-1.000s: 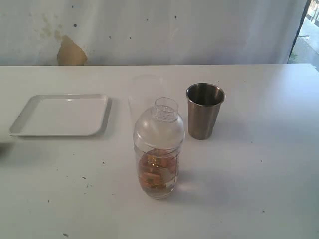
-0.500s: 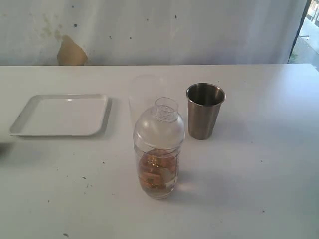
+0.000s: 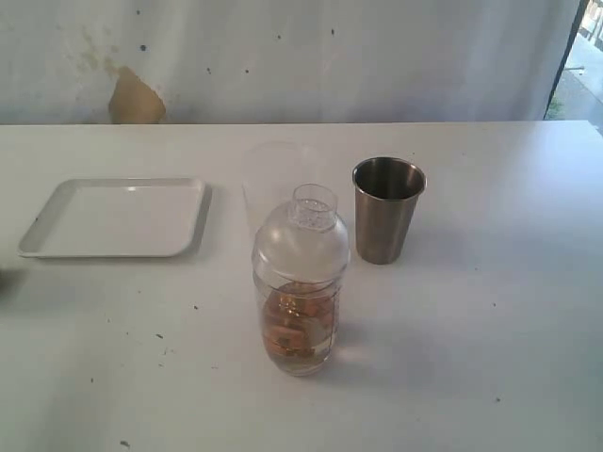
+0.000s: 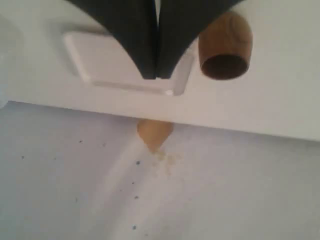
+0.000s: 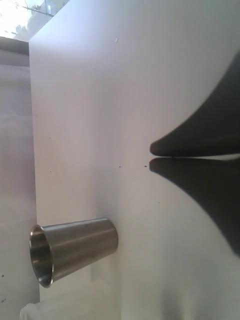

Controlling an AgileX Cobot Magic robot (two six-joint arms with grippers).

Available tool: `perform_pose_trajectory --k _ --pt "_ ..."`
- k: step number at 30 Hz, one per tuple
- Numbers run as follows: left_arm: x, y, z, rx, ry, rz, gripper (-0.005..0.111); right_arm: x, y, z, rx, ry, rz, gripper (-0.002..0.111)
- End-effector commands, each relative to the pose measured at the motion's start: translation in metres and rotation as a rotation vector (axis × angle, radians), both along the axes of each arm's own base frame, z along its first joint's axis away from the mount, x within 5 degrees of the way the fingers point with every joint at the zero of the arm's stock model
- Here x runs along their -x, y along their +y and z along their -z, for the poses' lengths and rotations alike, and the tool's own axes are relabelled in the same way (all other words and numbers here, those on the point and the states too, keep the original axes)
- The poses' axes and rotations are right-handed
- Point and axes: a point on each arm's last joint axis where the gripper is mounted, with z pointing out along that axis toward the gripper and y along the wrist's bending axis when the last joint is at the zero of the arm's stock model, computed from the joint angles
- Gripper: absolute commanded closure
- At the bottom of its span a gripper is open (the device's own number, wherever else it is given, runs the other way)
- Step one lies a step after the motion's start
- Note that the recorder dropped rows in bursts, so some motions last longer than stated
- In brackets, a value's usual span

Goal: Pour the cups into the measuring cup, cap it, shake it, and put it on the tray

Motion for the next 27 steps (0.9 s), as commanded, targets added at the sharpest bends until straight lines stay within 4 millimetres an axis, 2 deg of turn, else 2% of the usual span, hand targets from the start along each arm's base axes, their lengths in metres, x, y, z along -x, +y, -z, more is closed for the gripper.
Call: perform_pose_trajectory --k 1,8,12,23,27 --pt "0.003 0.002 0.022 0.010 0.171 -0.051 0.106 0.000 0.000 0.001 0.000 -0.007 0.005 0.108" --pt "0.002 0.003 0.019 -0.113 0.144 -0.046 0.106 0.000 0.000 0.001 0.000 -0.007 0.005 0.108" --pt "0.001 0.003 0.012 -0.122 0.068 -0.053 0.106 0.000 0.000 0.001 0.000 -0.007 0.005 0.108" --pt "0.001 0.003 0.012 -0.122 0.066 -0.054 0.106 0.000 0.000 0.001 0.000 -0.009 0.005 0.108" --pt "0.001 0.003 0.012 -0.122 0.066 -0.054 0.106 -0.002 -0.001 -0.012 0.028 -0.152 0.005 0.108"
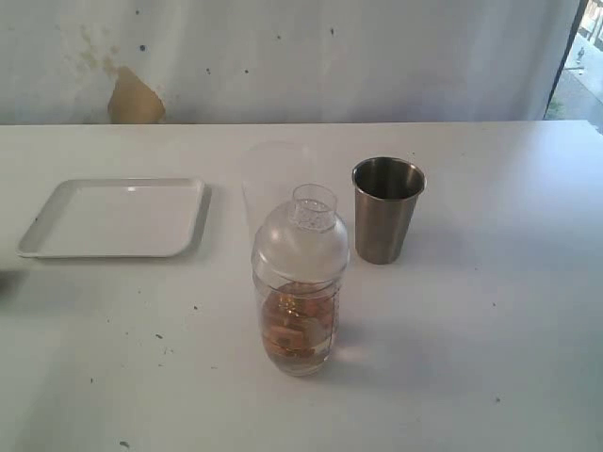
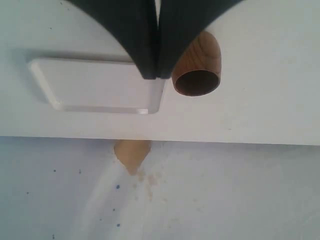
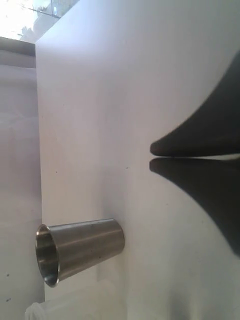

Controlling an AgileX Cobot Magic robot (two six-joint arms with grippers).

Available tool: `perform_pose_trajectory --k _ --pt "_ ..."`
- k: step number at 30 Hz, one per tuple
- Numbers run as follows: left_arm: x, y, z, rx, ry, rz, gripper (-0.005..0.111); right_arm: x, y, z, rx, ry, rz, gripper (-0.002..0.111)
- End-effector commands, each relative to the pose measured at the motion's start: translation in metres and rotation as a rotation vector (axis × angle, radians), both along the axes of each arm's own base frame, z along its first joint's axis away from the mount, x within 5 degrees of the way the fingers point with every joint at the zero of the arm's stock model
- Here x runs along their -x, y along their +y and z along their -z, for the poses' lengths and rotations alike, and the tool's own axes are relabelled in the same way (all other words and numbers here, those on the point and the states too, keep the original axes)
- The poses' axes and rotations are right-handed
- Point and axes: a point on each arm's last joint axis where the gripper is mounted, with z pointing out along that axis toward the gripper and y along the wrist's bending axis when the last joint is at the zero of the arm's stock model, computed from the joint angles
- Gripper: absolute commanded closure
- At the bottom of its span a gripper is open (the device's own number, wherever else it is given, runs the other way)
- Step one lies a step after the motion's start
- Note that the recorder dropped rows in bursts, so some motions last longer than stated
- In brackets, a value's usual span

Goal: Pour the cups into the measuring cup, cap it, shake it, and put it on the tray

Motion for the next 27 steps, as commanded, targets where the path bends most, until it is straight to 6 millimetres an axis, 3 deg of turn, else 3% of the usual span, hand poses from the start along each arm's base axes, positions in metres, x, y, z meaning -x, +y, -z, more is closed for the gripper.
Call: perform_pose_trajectory --k 1,3,6,9,12,14,19,22,27 --pt "0.000 0.000 0.000 0.006 -0.010 0.000 0.106 -0.002 0.000 -0.015 -0.063 -0.187 0.010 0.108" --pt "0.000 0.000 0.000 0.006 -0.010 0.000 0.106 -0.001 -0.001 -0.034 -0.347 -0.405 0.029 0.108" --pt "0.000 0.000 0.000 0.006 -0.010 0.000 0.106 0.003 -0.004 -0.049 -0.442 -0.585 0.021 0.108" --pt "0.000 0.000 0.000 0.006 -0.010 0.000 0.106 0.003 -0.004 -0.051 -0.492 -0.601 0.017 0.108" --pt "0.000 0.000 0.000 0.006 -0.010 0.000 0.106 0.002 -0.003 -0.053 -0.473 -0.582 0.016 0.108" --pt "0.000 0.000 0.000 0.006 -0.010 0.000 0.106 0.000 -0.002 -0.069 -0.441 -0.568 0.008 0.108" --pt "0.000 0.000 0.000 0.006 -0.010 0.000 0.106 -0.016 0.000 -0.135 -0.230 -0.500 -0.011 0.106" --pt "0.000 0.000 0.000 0.006 -0.010 0.000 0.106 -0.040 -0.002 -0.167 -0.215 -0.386 0.012 0.090" --pt "0.000 0.000 0.000 0.006 -0.010 0.000 0.106 -0.086 -0.003 -0.198 -0.105 -0.044 0.032 0.040"
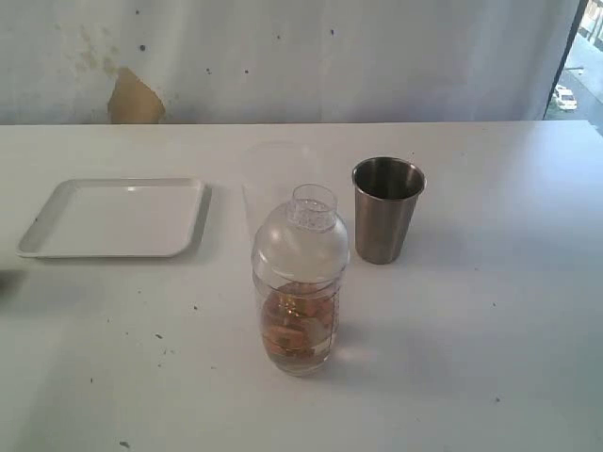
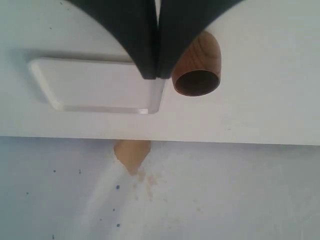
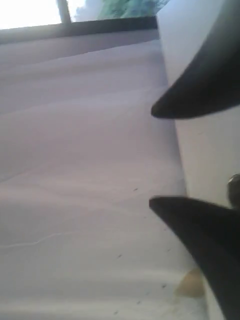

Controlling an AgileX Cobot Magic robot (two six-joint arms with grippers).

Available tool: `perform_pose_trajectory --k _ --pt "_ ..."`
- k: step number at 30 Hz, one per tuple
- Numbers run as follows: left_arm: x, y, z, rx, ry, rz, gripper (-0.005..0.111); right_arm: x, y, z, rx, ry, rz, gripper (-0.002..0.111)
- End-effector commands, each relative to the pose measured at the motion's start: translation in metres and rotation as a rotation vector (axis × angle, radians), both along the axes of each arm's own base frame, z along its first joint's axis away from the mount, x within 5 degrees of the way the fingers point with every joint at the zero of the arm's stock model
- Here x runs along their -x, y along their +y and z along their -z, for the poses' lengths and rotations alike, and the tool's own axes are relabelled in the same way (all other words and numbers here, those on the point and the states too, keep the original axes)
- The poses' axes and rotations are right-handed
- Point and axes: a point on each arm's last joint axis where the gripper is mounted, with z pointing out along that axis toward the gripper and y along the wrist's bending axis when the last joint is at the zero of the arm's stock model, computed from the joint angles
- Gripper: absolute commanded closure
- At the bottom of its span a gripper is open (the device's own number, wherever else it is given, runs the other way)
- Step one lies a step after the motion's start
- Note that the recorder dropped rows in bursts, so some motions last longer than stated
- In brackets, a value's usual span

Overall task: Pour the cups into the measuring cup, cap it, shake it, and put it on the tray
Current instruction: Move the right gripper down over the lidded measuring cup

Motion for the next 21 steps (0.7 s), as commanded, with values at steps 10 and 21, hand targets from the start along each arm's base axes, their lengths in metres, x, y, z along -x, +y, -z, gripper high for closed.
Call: perform_pose_trajectory --k 10,21 --pt "0.000 0.000 0.000 0.006 -0.010 0.000 0.106 -0.132 0.099 0.020 0.207 0.593 -0.954 0.037" --pt "0.000 0.000 0.000 0.006 -0.010 0.000 0.106 -0.133 0.142 0.047 0.396 0.719 -0.869 0.038"
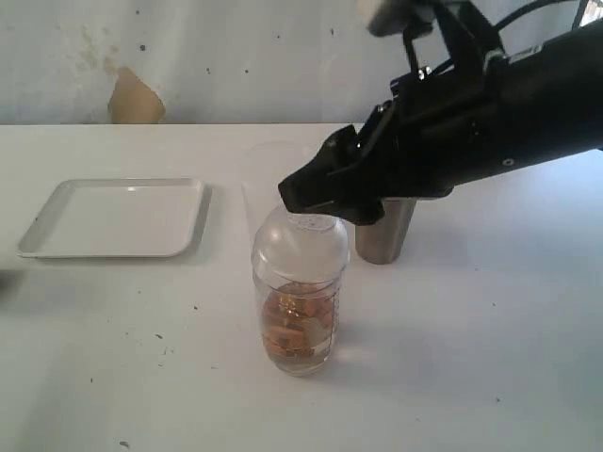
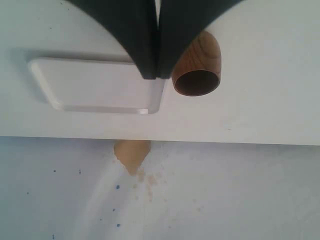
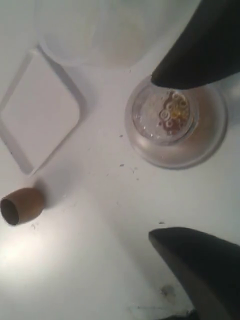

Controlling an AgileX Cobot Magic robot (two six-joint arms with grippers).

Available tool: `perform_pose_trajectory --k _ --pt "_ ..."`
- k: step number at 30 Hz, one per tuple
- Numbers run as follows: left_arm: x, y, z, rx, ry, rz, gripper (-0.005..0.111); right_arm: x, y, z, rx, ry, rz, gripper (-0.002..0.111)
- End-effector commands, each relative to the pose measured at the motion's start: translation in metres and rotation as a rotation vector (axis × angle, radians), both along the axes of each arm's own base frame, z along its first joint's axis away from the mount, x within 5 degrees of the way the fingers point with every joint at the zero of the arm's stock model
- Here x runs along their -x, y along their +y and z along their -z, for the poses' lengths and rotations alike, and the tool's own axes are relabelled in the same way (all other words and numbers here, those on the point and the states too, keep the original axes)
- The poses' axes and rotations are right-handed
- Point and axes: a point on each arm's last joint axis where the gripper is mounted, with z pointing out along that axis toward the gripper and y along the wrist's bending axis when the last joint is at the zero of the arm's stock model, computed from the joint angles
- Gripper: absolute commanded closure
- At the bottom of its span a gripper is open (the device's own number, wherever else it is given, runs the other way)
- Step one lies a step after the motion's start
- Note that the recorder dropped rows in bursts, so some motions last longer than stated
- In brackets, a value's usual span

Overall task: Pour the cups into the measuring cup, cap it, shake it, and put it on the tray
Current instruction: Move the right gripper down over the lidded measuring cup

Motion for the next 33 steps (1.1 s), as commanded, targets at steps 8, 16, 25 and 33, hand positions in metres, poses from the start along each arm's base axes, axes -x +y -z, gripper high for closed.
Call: perform_pose_trajectory --k 8,16,25,33 --pt "0.000 0.000 0.000 0.006 -0.010 0.000 0.106 -0.004 0.029 0.025 0.145 0.017 0.037 0.038" --pt "0.000 0.000 0.000 0.006 -0.010 0.000 0.106 -0.010 0.030 0.026 0.185 -0.051 0.043 0.038" --pt "0.000 0.000 0.000 0.003 -0.010 0.000 0.106 -0.012 0.030 0.025 0.176 -0.070 0.055 0.048" --pt "0.000 0.000 0.000 0.003 -0.010 0.000 0.106 -0.015 0.029 0.024 0.192 -0.115 0.063 0.058"
